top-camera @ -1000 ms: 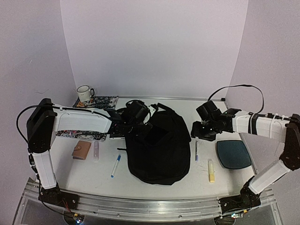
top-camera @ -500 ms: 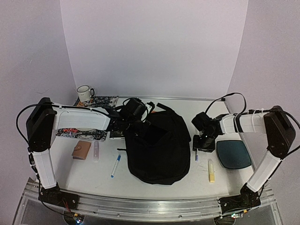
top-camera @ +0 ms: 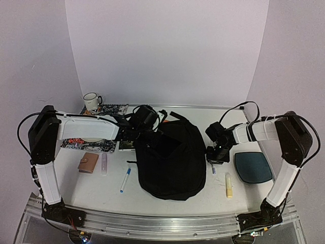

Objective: Pack the student bag
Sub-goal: Pick up the pen from the center of the board, then place the pen in the lower front pocket of the bag.

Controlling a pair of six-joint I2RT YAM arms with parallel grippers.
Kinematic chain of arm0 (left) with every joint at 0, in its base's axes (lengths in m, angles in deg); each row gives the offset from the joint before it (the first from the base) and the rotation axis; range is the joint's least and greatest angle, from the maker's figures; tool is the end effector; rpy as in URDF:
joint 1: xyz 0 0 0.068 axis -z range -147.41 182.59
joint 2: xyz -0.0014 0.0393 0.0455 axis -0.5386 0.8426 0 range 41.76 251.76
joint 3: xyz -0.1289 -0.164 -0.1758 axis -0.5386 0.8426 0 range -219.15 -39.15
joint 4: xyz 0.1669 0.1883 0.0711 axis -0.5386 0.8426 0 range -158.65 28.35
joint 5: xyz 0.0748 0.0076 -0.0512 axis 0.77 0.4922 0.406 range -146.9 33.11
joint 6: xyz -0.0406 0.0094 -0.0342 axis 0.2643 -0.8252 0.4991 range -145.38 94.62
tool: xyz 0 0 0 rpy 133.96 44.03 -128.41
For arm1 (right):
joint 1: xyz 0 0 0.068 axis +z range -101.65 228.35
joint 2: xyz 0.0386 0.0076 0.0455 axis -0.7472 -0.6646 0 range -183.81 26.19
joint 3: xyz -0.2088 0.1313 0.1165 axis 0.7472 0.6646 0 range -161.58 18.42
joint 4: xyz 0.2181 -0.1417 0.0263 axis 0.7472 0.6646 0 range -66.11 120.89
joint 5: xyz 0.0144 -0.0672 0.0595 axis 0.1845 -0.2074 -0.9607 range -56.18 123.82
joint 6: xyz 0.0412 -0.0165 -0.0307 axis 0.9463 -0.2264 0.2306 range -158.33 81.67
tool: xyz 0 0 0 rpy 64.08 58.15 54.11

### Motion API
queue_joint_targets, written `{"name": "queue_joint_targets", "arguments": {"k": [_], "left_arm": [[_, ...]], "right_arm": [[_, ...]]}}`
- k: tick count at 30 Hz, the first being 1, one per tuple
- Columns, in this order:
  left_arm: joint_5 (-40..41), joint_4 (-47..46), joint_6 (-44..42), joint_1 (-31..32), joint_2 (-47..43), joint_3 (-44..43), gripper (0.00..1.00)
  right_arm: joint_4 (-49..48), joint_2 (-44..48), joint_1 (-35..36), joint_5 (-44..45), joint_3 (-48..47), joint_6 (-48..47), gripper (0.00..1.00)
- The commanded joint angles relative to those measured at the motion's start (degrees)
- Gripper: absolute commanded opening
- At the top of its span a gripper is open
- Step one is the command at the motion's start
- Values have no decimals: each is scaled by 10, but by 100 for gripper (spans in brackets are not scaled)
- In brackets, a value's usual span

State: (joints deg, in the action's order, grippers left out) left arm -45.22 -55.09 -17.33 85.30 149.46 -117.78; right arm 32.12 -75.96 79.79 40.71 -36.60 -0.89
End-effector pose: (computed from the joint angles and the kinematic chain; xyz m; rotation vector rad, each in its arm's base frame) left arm 0.2624 -0.3327 0.2247 0.7829 2.1794 -0.3092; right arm 0.2994 0.1781 0.1429 0.1818 2.5523 0.3242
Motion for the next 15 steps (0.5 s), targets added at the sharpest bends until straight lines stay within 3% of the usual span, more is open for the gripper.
{"name": "queue_joint_targets", "arguments": {"k": [1, 15], "left_arm": [[0, -9, 11, -8, -14, -33, 0], [-11, -2, 21, -11, 5, -63, 0]], "right_arm": [[21, -11, -5, -18, 18, 2, 1], [45, 192, -4, -56, 33, 24, 0]]}}
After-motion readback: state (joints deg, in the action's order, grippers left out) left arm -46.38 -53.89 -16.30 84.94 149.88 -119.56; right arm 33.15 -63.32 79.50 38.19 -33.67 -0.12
